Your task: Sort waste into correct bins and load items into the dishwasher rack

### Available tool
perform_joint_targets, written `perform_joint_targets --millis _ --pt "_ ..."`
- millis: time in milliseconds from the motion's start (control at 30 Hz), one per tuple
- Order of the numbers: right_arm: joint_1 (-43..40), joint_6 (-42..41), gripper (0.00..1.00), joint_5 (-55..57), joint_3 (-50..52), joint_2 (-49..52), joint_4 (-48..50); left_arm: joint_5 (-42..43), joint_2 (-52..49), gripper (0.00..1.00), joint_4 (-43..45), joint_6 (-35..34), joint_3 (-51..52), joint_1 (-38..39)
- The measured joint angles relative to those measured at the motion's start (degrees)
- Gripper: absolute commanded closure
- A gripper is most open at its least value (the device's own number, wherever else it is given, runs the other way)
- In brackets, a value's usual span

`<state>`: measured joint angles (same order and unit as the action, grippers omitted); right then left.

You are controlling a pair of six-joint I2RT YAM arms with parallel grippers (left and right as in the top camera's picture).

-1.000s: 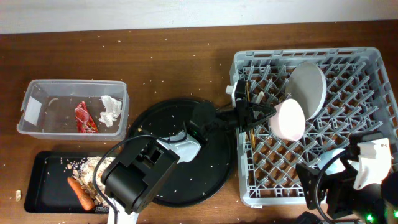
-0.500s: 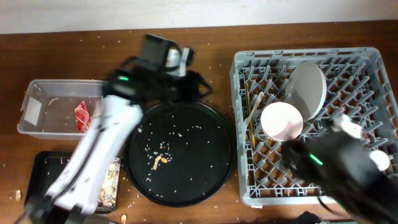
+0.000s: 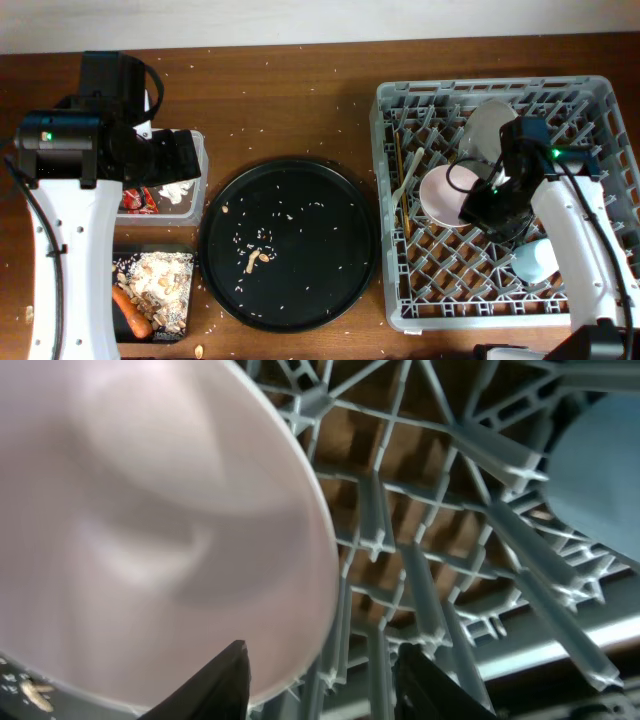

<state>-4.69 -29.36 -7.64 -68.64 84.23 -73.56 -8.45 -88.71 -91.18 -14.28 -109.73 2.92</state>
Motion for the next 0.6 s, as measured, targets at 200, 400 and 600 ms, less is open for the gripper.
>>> perform_joint_targets --millis 200,400,600 --pt "0.85 -0.20 0.96 3.23 -2.97 -1.33 0.90 -0.02 0.02 0.01 0.09 0.00 0.00 0.00" --pt "13.11 -6.43 0.26 18.95 -12.68 -4.26 -6.88 -0.02 0.02 0.01 0.09 0.00 0.00 0.00" --pt "5.77 -9.44 0.96 8.26 5.92 -1.29 8.09 -0.17 0.02 0.01 0.04 0.00 0.00 0.00"
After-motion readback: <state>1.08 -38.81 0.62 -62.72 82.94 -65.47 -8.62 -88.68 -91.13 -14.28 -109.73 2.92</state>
